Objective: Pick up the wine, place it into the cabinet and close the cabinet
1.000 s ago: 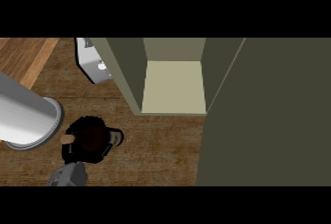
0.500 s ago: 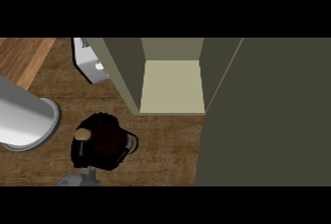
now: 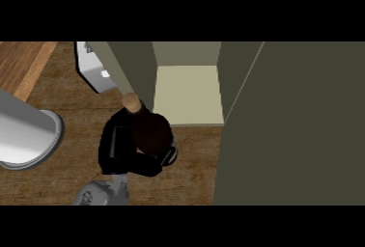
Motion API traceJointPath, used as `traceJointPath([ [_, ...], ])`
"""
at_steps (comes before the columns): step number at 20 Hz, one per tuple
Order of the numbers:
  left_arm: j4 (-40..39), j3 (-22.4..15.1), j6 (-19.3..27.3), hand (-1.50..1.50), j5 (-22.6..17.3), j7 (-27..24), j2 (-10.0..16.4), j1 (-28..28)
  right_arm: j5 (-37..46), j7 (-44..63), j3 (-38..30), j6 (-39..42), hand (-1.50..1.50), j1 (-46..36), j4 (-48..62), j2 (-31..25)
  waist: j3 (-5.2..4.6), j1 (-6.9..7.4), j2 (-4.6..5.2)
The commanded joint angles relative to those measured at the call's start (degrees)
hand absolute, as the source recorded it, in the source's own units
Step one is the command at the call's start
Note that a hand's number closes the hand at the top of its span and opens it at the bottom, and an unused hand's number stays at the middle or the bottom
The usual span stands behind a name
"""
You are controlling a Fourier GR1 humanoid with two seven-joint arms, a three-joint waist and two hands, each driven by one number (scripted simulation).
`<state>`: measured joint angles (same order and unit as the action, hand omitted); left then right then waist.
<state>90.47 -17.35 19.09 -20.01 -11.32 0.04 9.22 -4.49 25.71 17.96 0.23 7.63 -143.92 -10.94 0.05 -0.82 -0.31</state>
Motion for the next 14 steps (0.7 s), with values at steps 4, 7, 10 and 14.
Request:
traceJointPath([
  [4, -2.5, -4.0, 13.3, 1.50, -0.3, 6.0, 0.0, 10.0, -5.6, 4.0, -1.9, 0.9, -1.50, 3.3, -11.3, -0.7, -0.03, -0.23, 0.17],
  [7, -9.0, -4.1, 12.5, 1.50, -1.3, 2.9, 0.0, 10.9, -7.0, -0.3, -1.9, 2.9, -1.50, 5.9, -9.6, -0.2, -0.01, -0.42, 0.26],
  [10, -13.7, -3.7, 14.3, 1.50, -2.0, 3.3, 0.0, 16.6, -6.8, 4.3, -2.7, 2.0, -1.50, 4.2, -11.6, -0.6, -0.05, -0.48, 0.29],
  [14, -19.0, -4.5, 15.0, 1.50, -4.6, -1.3, 0.0, 17.8, -9.7, 1.7, -5.4, 4.4, -1.50, 5.8, -11.2, -1.3, -0.03, -0.72, 0.36],
])
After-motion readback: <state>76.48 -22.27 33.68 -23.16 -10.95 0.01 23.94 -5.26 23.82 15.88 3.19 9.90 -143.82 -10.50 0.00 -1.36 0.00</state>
